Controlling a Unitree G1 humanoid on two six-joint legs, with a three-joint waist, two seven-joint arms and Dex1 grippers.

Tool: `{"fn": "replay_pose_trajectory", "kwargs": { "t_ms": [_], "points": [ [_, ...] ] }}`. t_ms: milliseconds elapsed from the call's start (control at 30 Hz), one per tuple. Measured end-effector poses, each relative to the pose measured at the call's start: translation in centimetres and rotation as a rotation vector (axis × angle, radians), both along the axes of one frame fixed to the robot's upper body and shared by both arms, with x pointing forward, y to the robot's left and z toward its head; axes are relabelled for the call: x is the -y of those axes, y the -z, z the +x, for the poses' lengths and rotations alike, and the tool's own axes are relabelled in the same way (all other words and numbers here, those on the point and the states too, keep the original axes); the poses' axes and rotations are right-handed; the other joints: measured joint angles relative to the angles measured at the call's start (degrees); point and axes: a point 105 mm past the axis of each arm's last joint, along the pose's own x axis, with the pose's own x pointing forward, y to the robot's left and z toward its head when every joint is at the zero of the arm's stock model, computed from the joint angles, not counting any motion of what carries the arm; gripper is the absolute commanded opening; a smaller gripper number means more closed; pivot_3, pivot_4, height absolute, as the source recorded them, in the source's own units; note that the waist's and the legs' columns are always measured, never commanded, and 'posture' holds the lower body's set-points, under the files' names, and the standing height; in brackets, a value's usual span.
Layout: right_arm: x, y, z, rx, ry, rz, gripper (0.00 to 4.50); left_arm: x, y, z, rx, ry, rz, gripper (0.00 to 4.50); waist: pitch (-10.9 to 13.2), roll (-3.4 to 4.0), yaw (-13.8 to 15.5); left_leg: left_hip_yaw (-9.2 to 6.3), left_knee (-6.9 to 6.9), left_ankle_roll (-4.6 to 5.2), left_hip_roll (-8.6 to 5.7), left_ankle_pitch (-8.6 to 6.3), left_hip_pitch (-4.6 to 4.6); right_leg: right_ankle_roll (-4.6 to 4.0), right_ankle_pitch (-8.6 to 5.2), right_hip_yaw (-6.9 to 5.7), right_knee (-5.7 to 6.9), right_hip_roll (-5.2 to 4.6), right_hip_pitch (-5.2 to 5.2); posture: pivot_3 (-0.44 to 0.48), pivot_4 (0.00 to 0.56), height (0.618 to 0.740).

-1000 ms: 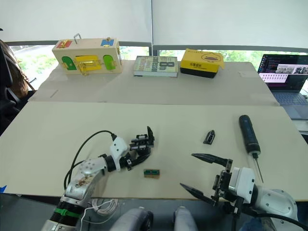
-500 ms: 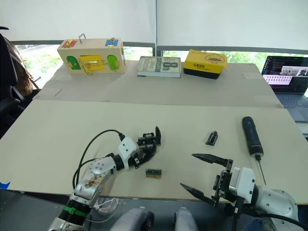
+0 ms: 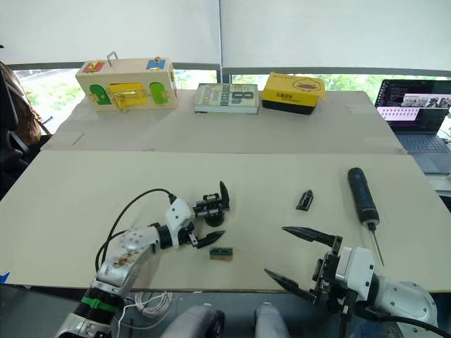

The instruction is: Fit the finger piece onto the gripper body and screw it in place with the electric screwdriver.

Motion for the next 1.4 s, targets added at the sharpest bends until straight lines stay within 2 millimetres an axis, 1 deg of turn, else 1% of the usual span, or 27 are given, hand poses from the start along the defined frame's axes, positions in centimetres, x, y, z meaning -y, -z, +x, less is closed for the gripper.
{"fn": "replay_pose_trajectory", "kwargs": {
  "t_ms": [133, 200, 267, 333, 400, 433, 600, 733, 867, 967, 1067, 1200, 1267, 1333, 1400],
  "points": [
    [0.0, 0.0, -0.1, -0.002, 0.003, 0.001, 4.5, -2.2, -0.3, 0.4, -0.028, 0.115, 0.069, 4.47, 0.0, 0.01, -0.4, 0.0, 0.0, -0.02, 0.07, 0.0, 0.0, -0.02, -0.01, -0.02, 0.01, 0.1, -0.03, 0.0, 0.15, 0.74],
    [0.0, 0.0, -0.1, -0.003, 0.005, 0.002, 4.5, -3.6, -0.8, 1.6, -0.043, 0.108, 0.062, 4.47, 0.0, 0.02, -0.4, 0.0, 0.0, -0.01, 0.05, 0.0, -0.01, -0.02, -0.01, -0.02, 0.01, 0.1, -0.03, 0.0, 0.15, 0.74],
    [0.0, 0.0, 0.0, 0.001, 0.006, 0.003, 4.5, -3.9, -1.4, 2.3, -0.044, 0.134, 0.033, 4.47, 0.0, 0.0, -0.3, 0.0, 0.01, -0.01, 0.03, 0.01, -0.06, -0.02, 0.0, -0.04, -0.03, 0.09, -0.05, 0.0, 0.15, 0.74],
    [-0.1, -0.1, 0.0, 0.005, 0.004, 0.003, 4.5, -3.3, -1.7, 2.3, -0.016, 0.234, 0.039, 4.47, 0.0, 0.0, -0.1, 0.0, 0.01, 0.0, -0.08, 0.0, -0.07, -0.06, 0.03, -0.03, -0.05, 0.06, -0.06, 0.0, 0.15, 0.74],
    [-0.2, -0.2, 0.1, 0.01, 0.001, 0.004, 4.5, -2.3, -1.5, 2.2, -0.002, 0.32, 0.048, 4.47, 0.0, -0.01, 0.1, 0.0, 0.01, 0.06, -0.15, -0.04, -0.12, -0.4, 0.24, -0.02, -0.07, 0.03, -0.08, 0.0, 0.15, 0.74],
    [-0.2, -0.2, 0.1, 0.012, 0.0, 0.004, 4.5, -1.7, -1.3, 2.4, 0.0, 0.342, 0.043, 4.47, 0.0, -0.02, 0.4, 0.0, 0.02, 0.09, -0.19, -0.05, -0.13, -0.41, 0.25, -0.02, -0.07, 0.06, -0.09, 0.0, 0.15, 0.74],
    [-0.1, -0.3, 0.1, 0.017, -0.006, -0.004, 4.5, 0.2, -1.0, 2.7, 0.009, 0.423, 0.015, 4.47, 0.1, -0.13, 0.6, 0.0, 0.03, 0.11, -0.19, -0.05, -0.18, -0.34, 0.22, -0.02, -0.08, -0.02, -0.11, 0.0, 0.15, 0.74],
    [0.1, -0.4, 0.3, 0.025, 0.001, -0.009, 4.5, 0.9, -0.8, 2.7, 0.018, 0.452, 0.004, 4.47, 0.1, -0.14, 0.4, 0.0, 0.03, 0.11, -0.16, -0.05, -0.17, -0.05, 0.04, -0.01, -0.07, -0.02, -0.1, 0.0, 0.15, 0.74],
    [0.1, -0.3, 0.3, 0.026, 0.003, -0.018, 4.5, 1.2, -0.7, 2.6, 0.018, 0.476, 0.002, 4.47, 0.1, -0.14, 0.5, 0.0, 0.05, 0.11, -0.16, -0.04, -0.17, -0.04, 0.04, -0.02, -0.05, -0.01, -0.1, 0.0, 0.15, 0.74],
    [0.1, -0.2, 0.3, 0.022, 0.006, -0.027, 4.5, 1.2, -0.6, 2.7, 0.039, 0.479, 0.02, 3.69, 0.1, -0.14, 0.5, 0.0, 0.06, 0.11, -0.16, -0.05, -0.16, -0.05, 0.04, -0.02, -0.06, -0.01, -0.08, 0.0, 0.15, 0.74],
    [0.1, -0.1, 0.2, 0.018, 0.007, -0.027, 4.5, 1.0, -0.6, 2.9, 0.051, 0.466, 0.027, 2.31, 0.1, -0.14, 0.4, 0.0, 0.06, 0.12, -0.16, -0.04, -0.15, -0.04, 0.04, -0.01, -0.05, -0.01, -0.08, 0.0, 0.15, 0.74],
    [0.1, -0.1, 0.2, 0.019, 0.005, -0.028, 4.5, 0.4, -0.6, 2.7, 0.08, 0.451, 0.028, 2.32, 0.1, -0.14, -0.2, 0.0, 0.06, 0.12, -0.15, -0.04, -0.15, -0.05, 0.04, 0.01, -0.04, -0.01, -0.1, 0.0, 0.15, 0.74],
    [0.1, 0.0, 0.2, 0.018, 0.007, -0.032, 4.5, 0.2, -0.8, 2.2, 0.121, 0.402, 0.007, 2.32, 0.1, -0.14, -0.6, 0.0, 0.05, 0.12, -0.15, -0.05, -0.18, -0.14, 0.1, 0.04, -0.03, -0.01, -0.13, 0.0, 0.15, 0.74],
    [0.1, 0.1, 0.2, 0.023, 0.007, -0.035, 4.5, 0.4, -0.7, 1.5, 0.119, 0.349, -0.022, 2.32, 0.1, -0.14, -0.7, 0.0, 0.05, 0.16, -0.14, -0.07, -0.19, -0.32, 0.21, 0.05, -0.04, -0.01, -0.13, 0.0, 0.15, 0.74],
    [0.1, 0.2, 0.1, 0.023, 0.005, -0.037, 4.5, 1.0, -0.6, 0.3, 0.104, 0.294, -0.039, 2.32, 0.1, -0.14, -0.7, 0.0, 0.06, 0.19, -0.15, -0.09, -0.2, -0.35, 0.23, 0.05, -0.06, -0.01, -0.12, 0.0, 0.15, 0.74]
  ]
}}
